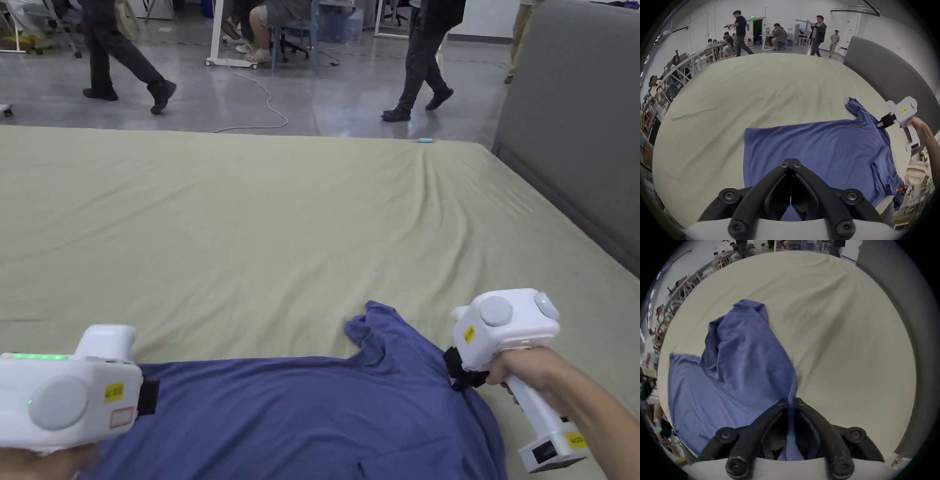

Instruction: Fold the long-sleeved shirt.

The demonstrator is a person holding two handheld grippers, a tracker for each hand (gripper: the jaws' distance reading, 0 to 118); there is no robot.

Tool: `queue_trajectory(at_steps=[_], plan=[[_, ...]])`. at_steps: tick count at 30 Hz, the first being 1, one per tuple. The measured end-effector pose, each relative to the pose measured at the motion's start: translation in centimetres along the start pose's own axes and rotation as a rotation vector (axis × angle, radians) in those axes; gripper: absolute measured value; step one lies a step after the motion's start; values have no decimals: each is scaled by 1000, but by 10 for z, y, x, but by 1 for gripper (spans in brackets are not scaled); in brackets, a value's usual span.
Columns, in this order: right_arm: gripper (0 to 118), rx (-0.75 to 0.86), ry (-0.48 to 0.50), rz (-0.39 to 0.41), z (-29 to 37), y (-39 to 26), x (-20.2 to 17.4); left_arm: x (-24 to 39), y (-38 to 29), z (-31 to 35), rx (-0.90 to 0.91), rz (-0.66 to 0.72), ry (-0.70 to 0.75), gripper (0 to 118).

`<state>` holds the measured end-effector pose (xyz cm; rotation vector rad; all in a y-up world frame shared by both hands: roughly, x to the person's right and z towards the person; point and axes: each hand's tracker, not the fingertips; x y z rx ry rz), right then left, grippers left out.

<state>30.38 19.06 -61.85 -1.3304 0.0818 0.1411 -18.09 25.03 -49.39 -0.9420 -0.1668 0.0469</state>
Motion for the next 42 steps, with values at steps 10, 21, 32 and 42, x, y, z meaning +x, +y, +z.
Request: queue_trajectory(at_steps=[10, 21, 32, 42], plan=[[1, 16, 24, -44, -6, -2, 1, -56, 60, -98, -197, 31, 173, 95], [1, 31, 8, -51, -12, -6, -3, -54, 60, -123, -222, -4, 177, 33], [1, 211, 15, -10, 110, 1, -1, -40, 106, -8, -43, 20, 111, 0], [0, 546, -50, 9, 304, 56, -8, -34, 207, 173, 321, 58, 69, 0]])
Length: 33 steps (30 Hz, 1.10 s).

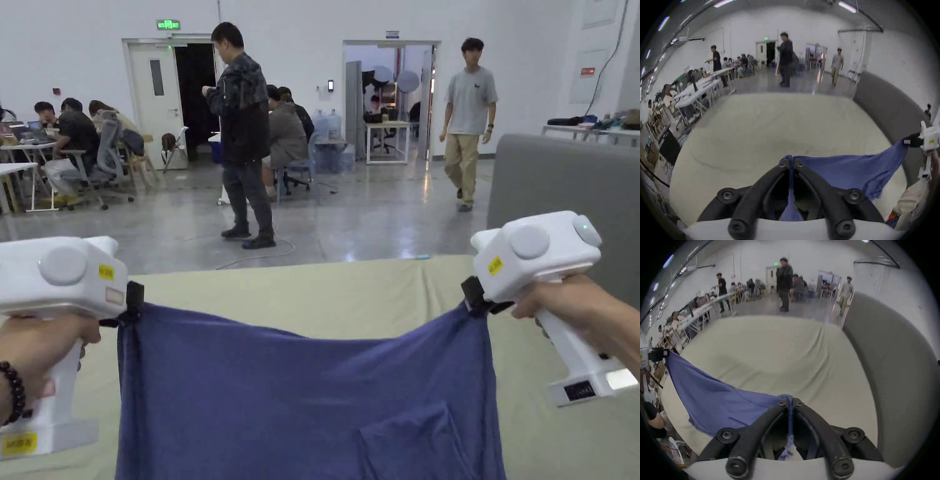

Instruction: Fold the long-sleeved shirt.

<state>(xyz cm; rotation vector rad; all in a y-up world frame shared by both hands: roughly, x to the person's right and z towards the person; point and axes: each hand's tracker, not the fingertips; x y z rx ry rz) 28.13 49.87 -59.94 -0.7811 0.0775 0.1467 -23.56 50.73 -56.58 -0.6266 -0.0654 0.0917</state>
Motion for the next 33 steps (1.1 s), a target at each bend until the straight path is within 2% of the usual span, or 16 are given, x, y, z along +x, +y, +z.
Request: queue_trajectory(at_steps=[7, 9, 12, 14, 18, 21, 25, 30, 33], plan=[[0, 264, -110, -25, 90, 130, 5, 11, 124, 67, 256, -24, 51, 0], [0, 348, -143, -65, 114, 159, 11, 13, 150, 83, 319, 7, 70, 0], [0, 463, -132, -129, 140, 186, 17, 10, 176, 91, 371, 59, 65, 0], [0, 463, -115, -155, 146, 196, 20, 9, 185, 91, 366, 61, 59, 0], [0, 460, -114, -158, 136, 195, 25, 8, 184, 83, 368, 62, 69, 0], [0, 443, -68, -188, 117, 182, 27, 4, 174, 68, 345, 80, 68, 0], [0, 349, -53, -181, 67, 152, 22, 2, 144, 30, 260, 61, 80, 0], [0, 204, -9, -229, -10, 96, 11, -5, 82, -32, 96, 88, 83, 0], [0, 136, 1, -229, -36, 69, 5, -9, 52, -53, 41, 82, 97, 0]])
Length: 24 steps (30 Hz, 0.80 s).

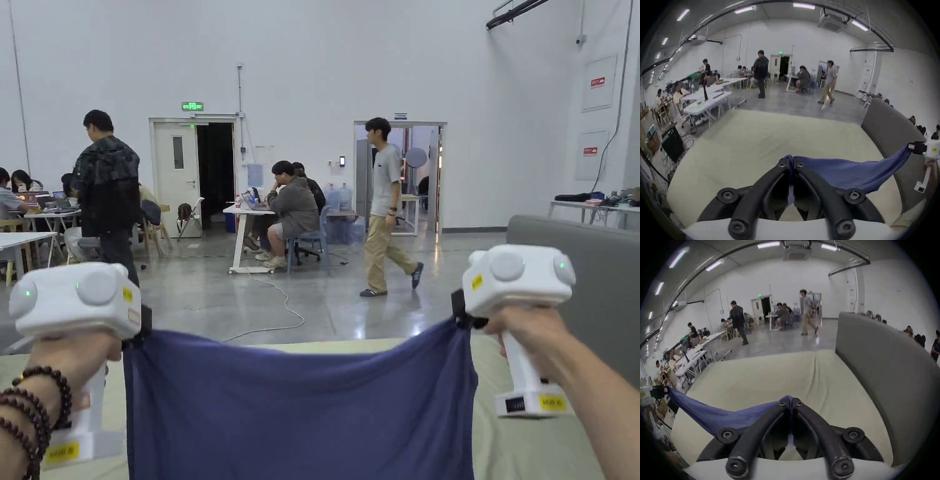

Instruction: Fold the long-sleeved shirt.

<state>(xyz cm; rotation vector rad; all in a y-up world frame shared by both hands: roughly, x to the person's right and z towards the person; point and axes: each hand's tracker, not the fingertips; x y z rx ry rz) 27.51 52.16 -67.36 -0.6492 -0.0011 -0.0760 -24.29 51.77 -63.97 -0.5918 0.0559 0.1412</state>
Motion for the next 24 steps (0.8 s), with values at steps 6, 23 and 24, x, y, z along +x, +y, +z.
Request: queue_trajectory(at_steps=[6, 23, 24], plan=[[0, 10, -3, 19, 17, -37, 5, -6, -37, 33, 22, -14, -17, 0], [0, -320, 129, 288, 131, -335, 27, -63, -319, 124, -439, -138, -55, 0], [0, -359, 130, 304, 133, -353, 28, -66, -337, 125, -486, -157, -67, 0]])
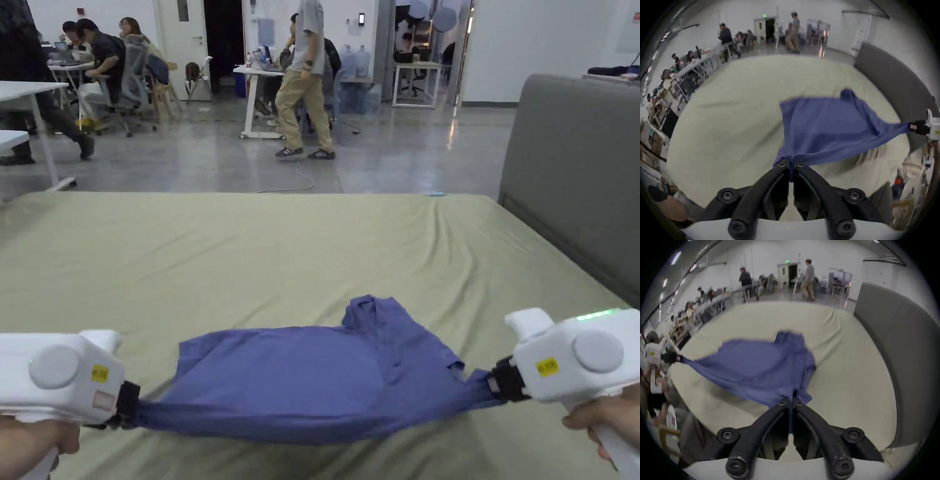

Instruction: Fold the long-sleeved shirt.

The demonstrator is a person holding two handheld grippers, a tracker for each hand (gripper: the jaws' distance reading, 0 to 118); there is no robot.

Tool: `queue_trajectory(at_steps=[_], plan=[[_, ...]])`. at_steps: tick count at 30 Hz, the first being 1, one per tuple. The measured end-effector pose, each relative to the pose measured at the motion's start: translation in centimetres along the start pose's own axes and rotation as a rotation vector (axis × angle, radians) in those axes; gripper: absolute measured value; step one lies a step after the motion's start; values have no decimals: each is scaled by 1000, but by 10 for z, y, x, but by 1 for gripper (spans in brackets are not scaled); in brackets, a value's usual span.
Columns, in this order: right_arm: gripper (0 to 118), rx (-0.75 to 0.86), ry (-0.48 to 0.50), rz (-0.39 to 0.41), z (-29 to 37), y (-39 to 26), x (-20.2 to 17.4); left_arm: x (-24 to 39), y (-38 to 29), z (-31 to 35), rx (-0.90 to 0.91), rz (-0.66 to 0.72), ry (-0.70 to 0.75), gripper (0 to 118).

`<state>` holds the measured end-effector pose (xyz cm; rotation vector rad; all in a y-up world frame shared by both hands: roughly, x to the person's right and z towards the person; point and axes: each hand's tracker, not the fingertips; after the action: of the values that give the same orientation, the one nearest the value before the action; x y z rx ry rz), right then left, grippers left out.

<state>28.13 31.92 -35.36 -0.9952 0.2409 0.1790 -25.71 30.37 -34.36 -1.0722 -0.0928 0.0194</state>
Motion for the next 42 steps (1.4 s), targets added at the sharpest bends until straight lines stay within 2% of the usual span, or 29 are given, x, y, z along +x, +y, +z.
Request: queue_trajectory(at_steps=[7, 10, 15, 16, 17, 18, 19, 20, 21, 22, 24, 25, 26, 27, 28, 29, 30, 33, 38, 41, 42], plan=[[0, -361, 109, 120, -30, -115, -22, -1, -100, -22, -273, -104, -33, 0], [0, -425, 134, 138, -29, -137, -24, 2, -121, -21, -346, -134, -50, 0], [0, -449, 153, 138, -29, -143, -23, 10, -122, -21, -363, -184, -53, 0], [6, -432, 138, 133, -28, -139, -23, 10, -118, -20, -353, -180, -51, 0], [29, -400, 112, 135, -24, -136, -22, 11, -115, -17, -333, -168, -51, 5], [66, -390, 101, 153, -19, -131, -19, 10, -109, -10, -284, -152, -70, 25], [103, -382, 99, 157, -13, -127, -18, 9, -103, -3, -238, -158, -83, 75], [109, -355, 86, 158, -8, -122, -15, 9, -98, 3, -200, -155, -97, 105], [109, -287, 85, 150, 2, -112, -10, 9, -90, 9, -173, -157, -104, 116], [109, -254, 76, 142, 7, -100, -6, 10, -78, 18, -136, -152, -106, 116], [109, -191, 28, 111, 12, -73, -2, 14, -52, 25, -83, -147, -109, 116], [103, -145, -4, 90, 13, -56, -1, 18, -36, 26, -37, -148, -109, 115], [81, -114, -24, 72, 12, -44, 0, 21, -24, 26, -1, -150, -106, 110], [32, -74, -31, 55, 7, -27, -1, 27, -10, 25, 52, -153, -77, 87], [0, -42, -29, 48, 2, -10, -1, 32, 3, 23, 109, -174, -56, 23], [0, -38, -24, 36, -6, 3, -3, 36, 14, 16, 132, -194, -48, 0], [0, -10, -12, 17, -10, 21, -2, 40, 27, 6, 141, -195, -24, 0], [0, -5, 19, 40, -35, 83, -8, 42, 66, -26, 163, -164, -49, 0], [0, 82, -28, 47, -91, 197, -10, 41, 125, -87, 182, -105, -22, 0], [0, 88, -36, 40, -148, 261, 0, 36, 145, -120, 178, -78, -13, 0], [7, 67, -38, 19, -170, 281, 4, 33, 148, -130, 176, -66, -20, 0]])
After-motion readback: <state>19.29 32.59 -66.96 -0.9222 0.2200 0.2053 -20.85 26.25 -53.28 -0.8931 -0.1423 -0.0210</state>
